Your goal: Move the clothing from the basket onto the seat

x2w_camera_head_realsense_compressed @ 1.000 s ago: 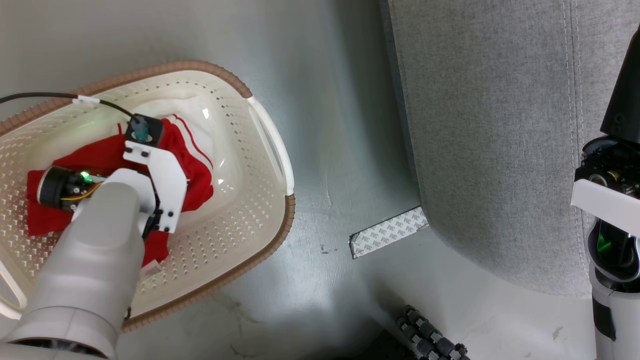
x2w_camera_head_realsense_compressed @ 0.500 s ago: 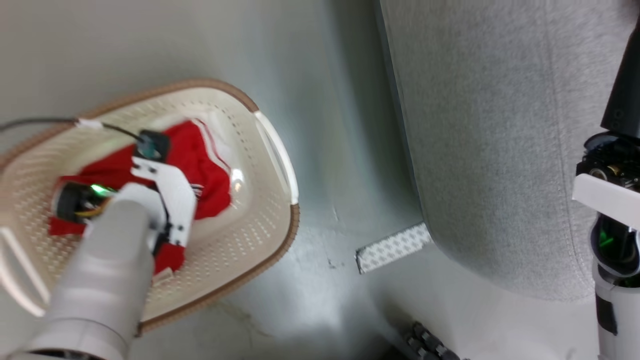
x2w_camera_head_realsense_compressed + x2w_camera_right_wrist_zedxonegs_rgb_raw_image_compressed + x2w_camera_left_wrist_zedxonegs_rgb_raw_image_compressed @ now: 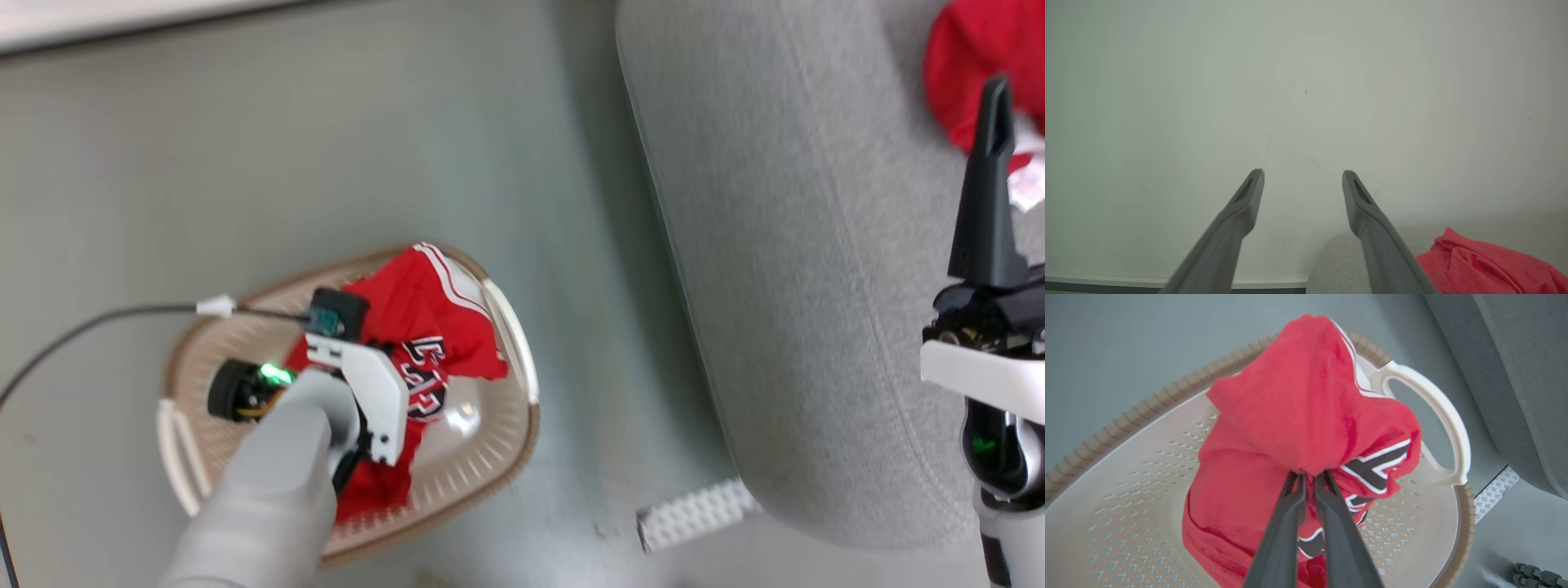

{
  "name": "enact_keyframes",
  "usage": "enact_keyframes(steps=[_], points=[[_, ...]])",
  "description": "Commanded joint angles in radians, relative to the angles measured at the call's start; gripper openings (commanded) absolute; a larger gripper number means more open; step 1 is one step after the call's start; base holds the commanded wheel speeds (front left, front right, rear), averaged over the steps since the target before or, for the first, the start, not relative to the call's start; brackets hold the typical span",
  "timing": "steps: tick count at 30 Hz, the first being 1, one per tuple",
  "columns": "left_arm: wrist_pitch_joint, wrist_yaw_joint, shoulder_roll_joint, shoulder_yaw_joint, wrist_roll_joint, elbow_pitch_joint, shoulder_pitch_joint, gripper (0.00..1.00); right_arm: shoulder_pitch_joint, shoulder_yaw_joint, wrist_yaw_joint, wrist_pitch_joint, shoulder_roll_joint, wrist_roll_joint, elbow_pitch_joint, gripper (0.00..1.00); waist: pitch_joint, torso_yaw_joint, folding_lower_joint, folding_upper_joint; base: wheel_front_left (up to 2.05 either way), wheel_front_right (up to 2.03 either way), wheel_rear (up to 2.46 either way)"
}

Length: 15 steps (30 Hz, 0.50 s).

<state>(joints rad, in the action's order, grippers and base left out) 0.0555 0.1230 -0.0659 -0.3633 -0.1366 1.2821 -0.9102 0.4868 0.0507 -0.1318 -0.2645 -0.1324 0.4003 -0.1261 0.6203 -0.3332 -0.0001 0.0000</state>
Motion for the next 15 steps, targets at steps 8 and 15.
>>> enact_keyframes(steps=[8, 15], points=[[0.107, 0.007, 0.016, -0.064, -0.126, -0.072, 0.133, 0.0, -0.091, 0.008, 0.002, 0.001, -0.044, -0.009, 0.064, 1.0, -0.293, 0.113, 0.0001, 0.0, 0.0, 0.0, 0.0], [0.141, 0.008, 0.014, -0.186, -0.3, -0.231, 0.225, 0.0, -0.167, 0.008, 0.002, 0.001, -0.062, -0.015, 0.103, 1.0, -0.454, 0.163, 0.0001, 0.0, 0.0, 0.0, 0.0]])
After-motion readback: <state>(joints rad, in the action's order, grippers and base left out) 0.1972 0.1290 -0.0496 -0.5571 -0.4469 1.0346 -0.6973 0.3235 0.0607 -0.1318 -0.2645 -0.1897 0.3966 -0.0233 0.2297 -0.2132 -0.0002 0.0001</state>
